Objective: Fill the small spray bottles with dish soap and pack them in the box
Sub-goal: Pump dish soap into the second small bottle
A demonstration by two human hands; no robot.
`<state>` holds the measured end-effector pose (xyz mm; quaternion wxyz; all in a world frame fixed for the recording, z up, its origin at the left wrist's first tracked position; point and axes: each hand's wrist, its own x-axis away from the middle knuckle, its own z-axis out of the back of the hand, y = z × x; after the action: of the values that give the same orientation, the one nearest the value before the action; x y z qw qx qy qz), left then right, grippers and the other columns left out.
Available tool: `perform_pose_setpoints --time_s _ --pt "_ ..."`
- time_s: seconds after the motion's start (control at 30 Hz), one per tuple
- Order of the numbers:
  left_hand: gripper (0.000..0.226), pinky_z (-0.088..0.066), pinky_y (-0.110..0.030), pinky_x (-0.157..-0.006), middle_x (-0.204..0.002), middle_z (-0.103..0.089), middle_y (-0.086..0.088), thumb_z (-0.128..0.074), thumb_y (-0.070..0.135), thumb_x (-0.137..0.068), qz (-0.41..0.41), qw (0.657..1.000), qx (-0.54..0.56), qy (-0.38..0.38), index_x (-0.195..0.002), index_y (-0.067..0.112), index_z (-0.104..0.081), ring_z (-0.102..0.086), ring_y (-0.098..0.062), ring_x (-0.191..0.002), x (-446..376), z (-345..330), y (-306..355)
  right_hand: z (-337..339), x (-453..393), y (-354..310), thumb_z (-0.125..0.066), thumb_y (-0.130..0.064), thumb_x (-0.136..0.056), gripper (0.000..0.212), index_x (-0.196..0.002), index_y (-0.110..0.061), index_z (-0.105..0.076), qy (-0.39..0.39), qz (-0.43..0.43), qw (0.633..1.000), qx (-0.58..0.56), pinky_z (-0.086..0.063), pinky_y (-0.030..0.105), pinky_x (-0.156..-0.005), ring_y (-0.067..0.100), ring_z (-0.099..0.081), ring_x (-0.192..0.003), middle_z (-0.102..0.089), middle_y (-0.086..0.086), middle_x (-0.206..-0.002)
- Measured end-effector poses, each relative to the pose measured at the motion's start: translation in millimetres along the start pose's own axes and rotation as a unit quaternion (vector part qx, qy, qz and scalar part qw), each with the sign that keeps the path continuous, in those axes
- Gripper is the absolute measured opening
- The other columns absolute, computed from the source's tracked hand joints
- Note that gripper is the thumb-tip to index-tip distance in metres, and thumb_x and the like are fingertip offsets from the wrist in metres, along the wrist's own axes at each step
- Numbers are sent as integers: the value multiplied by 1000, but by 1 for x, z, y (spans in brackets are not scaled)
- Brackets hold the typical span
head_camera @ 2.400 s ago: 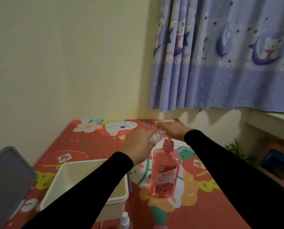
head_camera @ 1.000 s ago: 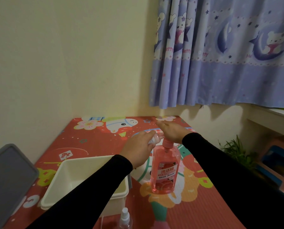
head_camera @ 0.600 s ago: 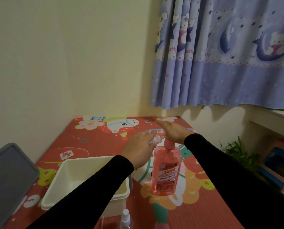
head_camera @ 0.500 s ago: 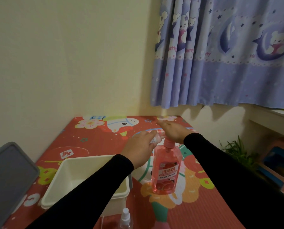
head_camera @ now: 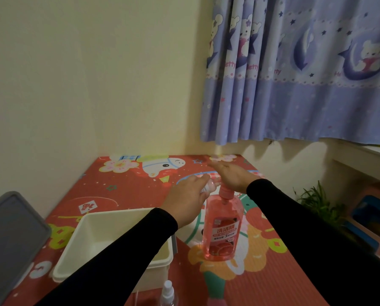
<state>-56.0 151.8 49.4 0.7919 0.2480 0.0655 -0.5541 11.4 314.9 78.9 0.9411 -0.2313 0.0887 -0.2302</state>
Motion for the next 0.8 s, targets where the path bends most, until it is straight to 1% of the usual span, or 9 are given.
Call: perform_pose_setpoints --time_s 0.13,0.23,0.33,0.4,0.47,0.57,0.67,0.73,0.8 --pt "43 -39 -39 -99 -134 -49 -7 -42 27 -101 2 1000 -7 -15 -144 20 -36 -46 -26 -122 -1 5 1 2 1 -2 -17 -40 -103 52 -149 -21 -34 -2 -2 1000 14 -22 33 -115 21 -30 -143 -31 6 -156" --pt "41 -40 -36 -94 -129 -51 -4 -44 29 -101 -7 1000 0 -1 -141 23 -39 -48 -25 -119 -5 11 2 13 5 -8 -20 -47 -102 56 -145 -18 -41 26 -6 999 -33 -23 31 -112 20 -34 -140 -37 4 -152" --pt "42 -40 -36 -96 -130 -52 -4 -45 29 -100 -12 1000 -4 8 -142 23 -39 -48 -24 -119 -8 14 2 20 6 -9 -22 -48 -102 57 -141 -16 -47 38 -6 998 -47 -27 29 -107 22 -39 -137 -43 6 -149" --pt "41 -40 -37 -96 -130 -52 -4 -44 28 -100 -12 1000 -6 3 -141 22 -39 -48 -25 -119 -6 11 2 14 4 -7 -19 -44 -103 54 -144 -18 -43 26 -3 999 -21 -25 28 -108 21 -37 -139 -40 4 -150" --pt "43 -39 -38 -98 -133 -50 -6 -43 28 -101 -7 1000 -8 -9 -143 21 -37 -47 -26 -122 -3 6 1 5 2 -3 -16 -42 -103 53 -146 -21 -39 7 4 1000 8 -24 32 -114 21 -33 -141 -35 4 -154" --pt "46 -37 -38 -102 -138 -46 -7 -41 28 -102 2 1000 -16 -23 -147 20 -32 -43 -26 -126 -1 3 0 0 3 0 -16 -37 -104 52 -148 -19 -35 -8 1 1000 11 -23 36 -116 23 -31 -142 -33 8 -155" --pt "45 -38 -38 -101 -137 -47 -7 -42 28 -102 1 1000 -11 -27 -145 20 -34 -44 -26 -125 -1 5 1 1 4 -2 -16 -33 -104 50 -150 -18 -30 -13 4 999 32 -21 35 -117 23 -29 -144 -30 9 -156" --pt "41 -40 -38 -98 -131 -51 -5 -43 27 -101 -2 1000 1 -17 -141 21 -39 -47 -25 -120 -2 7 1 7 5 -4 -16 -38 -103 52 -149 -20 -33 -1 8 1000 27 -22 33 -115 21 -30 -143 -31 6 -156" --pt "40 -40 -34 -95 -129 -52 -3 -45 28 -100 -4 1000 12 -3 -140 22 -40 -48 -24 -119 -5 10 1 14 5 -7 -18 -44 -102 54 -145 -20 -41 22 9 1000 -11 -24 29 -110 20 -34 -140 -37 4 -152"
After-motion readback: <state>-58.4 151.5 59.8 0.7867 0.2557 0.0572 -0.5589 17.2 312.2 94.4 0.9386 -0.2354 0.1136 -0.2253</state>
